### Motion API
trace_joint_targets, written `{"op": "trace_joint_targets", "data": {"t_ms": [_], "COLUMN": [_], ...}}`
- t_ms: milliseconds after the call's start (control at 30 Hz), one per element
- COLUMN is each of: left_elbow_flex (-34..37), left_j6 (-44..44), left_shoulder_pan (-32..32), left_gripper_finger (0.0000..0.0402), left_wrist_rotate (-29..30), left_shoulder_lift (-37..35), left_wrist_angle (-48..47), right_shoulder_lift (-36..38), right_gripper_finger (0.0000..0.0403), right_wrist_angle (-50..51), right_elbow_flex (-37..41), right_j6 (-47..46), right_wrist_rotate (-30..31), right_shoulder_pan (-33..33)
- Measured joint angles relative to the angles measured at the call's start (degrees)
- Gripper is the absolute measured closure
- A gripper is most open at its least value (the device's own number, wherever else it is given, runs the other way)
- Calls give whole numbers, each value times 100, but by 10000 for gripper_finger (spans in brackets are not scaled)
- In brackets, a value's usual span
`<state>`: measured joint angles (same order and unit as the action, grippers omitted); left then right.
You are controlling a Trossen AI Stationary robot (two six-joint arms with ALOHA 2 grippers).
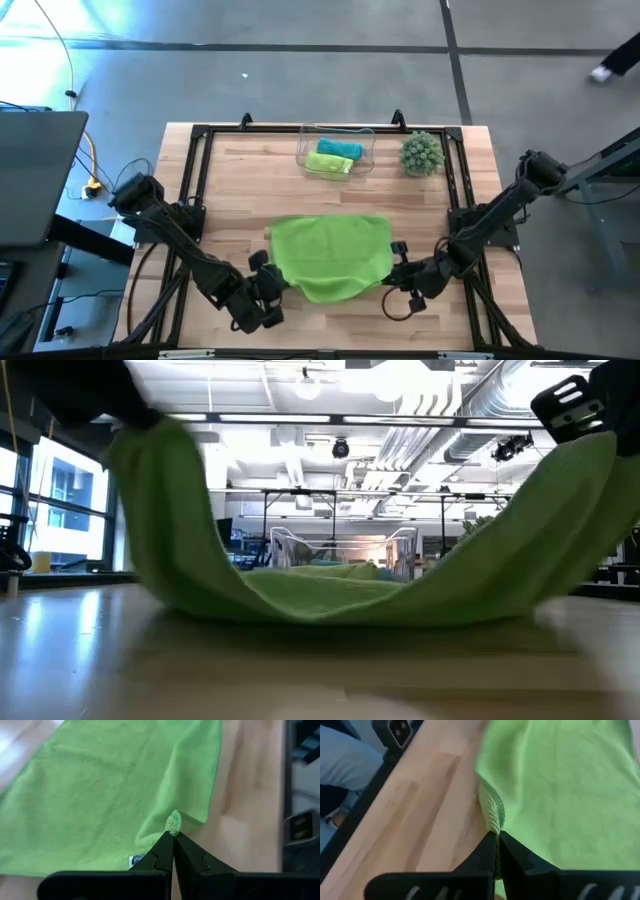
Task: Roll microfiber towels into tight, uniform cylinder then place into a basket
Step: Fold the green microfiber cloth
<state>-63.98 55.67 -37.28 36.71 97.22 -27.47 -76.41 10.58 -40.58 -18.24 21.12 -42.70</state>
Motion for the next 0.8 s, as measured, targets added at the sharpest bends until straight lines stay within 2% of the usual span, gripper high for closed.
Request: {"op": "trace_joint_targets", "data": {"t_ms": [167, 433, 567, 800], "left_elbow_flex": [-3, 16, 19, 21], "left_j6": [507, 1195, 1383, 1466], "left_shoulder_pan": [-64, -36, 49, 173], "left_gripper_finger": [401, 401, 401, 401], "left_wrist_rotate": [273, 586, 680, 760], "left_shoulder_lift": [-92, -92, -92, -92], "left_wrist_angle": [-77, -775, -1100, -1330], "right_shoulder_lift": [-47, -56, -56, -56], "right_gripper_finger": [403, 403, 403, 403], "right_wrist_angle": [134, 746, 728, 825], "right_elbow_flex": [-46, -39, -39, -39], "right_j6": [-424, -1032, -1105, -1832], "right_wrist_rotate": [48, 423, 584, 599], "right_shoulder_pan": [9, 58, 167, 604]}}
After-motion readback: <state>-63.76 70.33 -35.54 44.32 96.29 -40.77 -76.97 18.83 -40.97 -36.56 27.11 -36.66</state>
